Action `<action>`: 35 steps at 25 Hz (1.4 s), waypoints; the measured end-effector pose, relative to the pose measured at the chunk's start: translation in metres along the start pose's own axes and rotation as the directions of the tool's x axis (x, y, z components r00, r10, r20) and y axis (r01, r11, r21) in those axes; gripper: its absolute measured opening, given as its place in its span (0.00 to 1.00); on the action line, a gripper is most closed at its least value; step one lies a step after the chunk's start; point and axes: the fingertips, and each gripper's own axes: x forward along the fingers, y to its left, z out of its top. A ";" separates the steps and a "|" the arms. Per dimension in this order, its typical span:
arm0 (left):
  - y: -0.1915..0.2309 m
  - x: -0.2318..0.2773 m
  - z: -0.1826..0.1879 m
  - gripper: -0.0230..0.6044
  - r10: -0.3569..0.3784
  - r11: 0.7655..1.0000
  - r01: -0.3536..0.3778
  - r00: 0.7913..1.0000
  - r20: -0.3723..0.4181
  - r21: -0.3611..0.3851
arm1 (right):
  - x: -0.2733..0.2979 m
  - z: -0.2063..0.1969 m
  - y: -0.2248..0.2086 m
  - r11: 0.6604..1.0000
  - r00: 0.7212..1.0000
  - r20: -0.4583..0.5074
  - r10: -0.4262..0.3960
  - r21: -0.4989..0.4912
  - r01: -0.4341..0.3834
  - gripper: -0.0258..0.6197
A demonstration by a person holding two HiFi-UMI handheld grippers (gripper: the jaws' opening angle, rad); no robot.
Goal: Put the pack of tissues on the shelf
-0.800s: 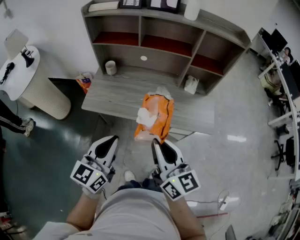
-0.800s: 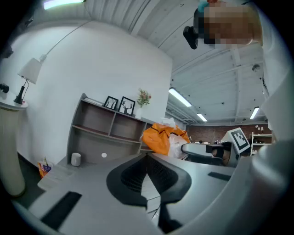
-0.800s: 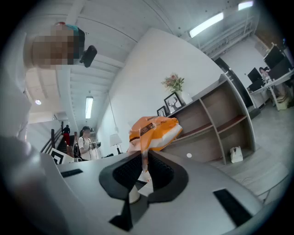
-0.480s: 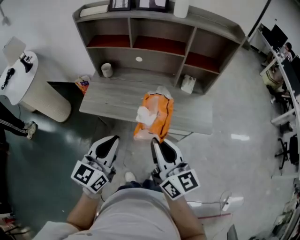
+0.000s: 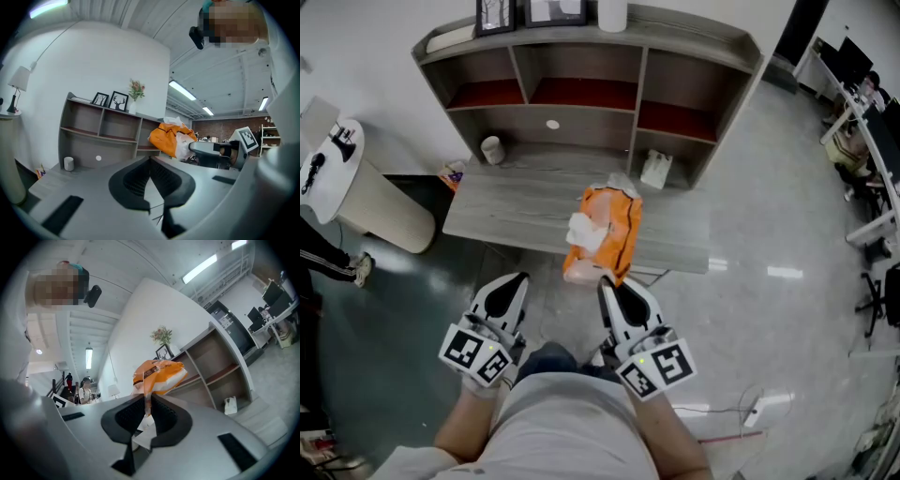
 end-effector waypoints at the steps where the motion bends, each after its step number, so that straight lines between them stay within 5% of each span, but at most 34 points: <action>1: -0.002 0.004 -0.002 0.06 0.003 1.000 -0.003 1.000 -0.004 0.000 | -0.003 0.000 -0.007 1.000 1.000 0.000 -0.008 0.004 0.008 0.11; 19: 0.053 0.084 0.009 0.06 -0.016 1.000 0.016 1.000 -0.002 -0.011 | 0.054 0.003 -0.078 0.997 0.997 -0.019 -0.077 0.027 0.077 0.11; 35: 0.225 0.126 0.051 0.06 -0.022 0.999 0.022 1.000 0.017 -0.044 | 0.256 -0.016 -0.054 0.999 0.998 -0.067 -0.016 0.034 0.018 0.11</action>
